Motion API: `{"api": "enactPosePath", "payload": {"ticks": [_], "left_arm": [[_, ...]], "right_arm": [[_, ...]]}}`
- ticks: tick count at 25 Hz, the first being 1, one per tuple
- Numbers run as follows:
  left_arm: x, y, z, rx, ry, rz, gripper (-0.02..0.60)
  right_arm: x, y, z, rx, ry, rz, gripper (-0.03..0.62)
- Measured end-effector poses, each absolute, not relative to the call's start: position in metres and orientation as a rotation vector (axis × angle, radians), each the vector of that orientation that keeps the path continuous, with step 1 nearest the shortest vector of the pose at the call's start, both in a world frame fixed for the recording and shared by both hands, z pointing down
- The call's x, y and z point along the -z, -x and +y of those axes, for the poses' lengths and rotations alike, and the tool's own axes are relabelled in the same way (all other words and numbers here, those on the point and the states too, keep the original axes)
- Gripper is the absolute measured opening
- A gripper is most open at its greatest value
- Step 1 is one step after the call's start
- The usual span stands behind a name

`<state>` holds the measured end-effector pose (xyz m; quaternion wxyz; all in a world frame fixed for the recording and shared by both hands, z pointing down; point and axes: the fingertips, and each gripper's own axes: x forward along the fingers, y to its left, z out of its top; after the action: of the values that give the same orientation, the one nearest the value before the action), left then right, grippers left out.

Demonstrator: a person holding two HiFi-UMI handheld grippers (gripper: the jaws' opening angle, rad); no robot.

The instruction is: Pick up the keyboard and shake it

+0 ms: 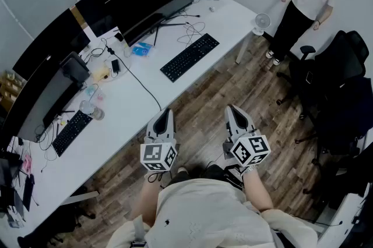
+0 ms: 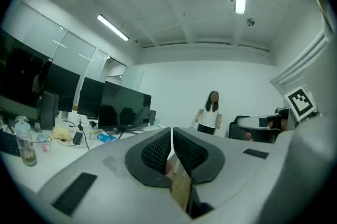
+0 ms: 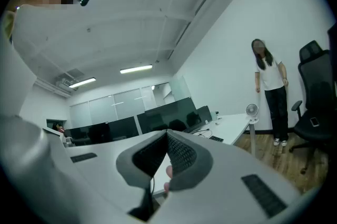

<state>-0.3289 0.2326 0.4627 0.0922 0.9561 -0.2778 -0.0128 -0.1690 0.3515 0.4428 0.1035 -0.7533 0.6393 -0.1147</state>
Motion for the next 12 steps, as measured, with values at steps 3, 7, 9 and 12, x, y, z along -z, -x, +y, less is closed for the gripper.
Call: {"api": "enactPosePath", "payload": {"ticks": [3,7,9,12], "left_arm": [[-0.48,0.346,0.252,-0.011,-2.82,-0.769,0.023],[-0.478,0.361,0.262,-0.014,-2.83,-0.745,0.023],[-0.473,0.363,0.26,-0.002,-2.84,-0.739,0.023],[-0.474,0.368,0.259,-0.009,-2.847,-0.741,0.023]], "right_arm": [[-0.441,0.2,0.355,0.337,2.249,1.902,0.002],[-0.435,0.222,0.358,0.33,2.247,1.901,0.002],[-0.431,0.225,0.358,0.316,2.255,1.903,0.002],[-0.433,0.228,0.358,0.323,2.266,1.907,0.002]]}}
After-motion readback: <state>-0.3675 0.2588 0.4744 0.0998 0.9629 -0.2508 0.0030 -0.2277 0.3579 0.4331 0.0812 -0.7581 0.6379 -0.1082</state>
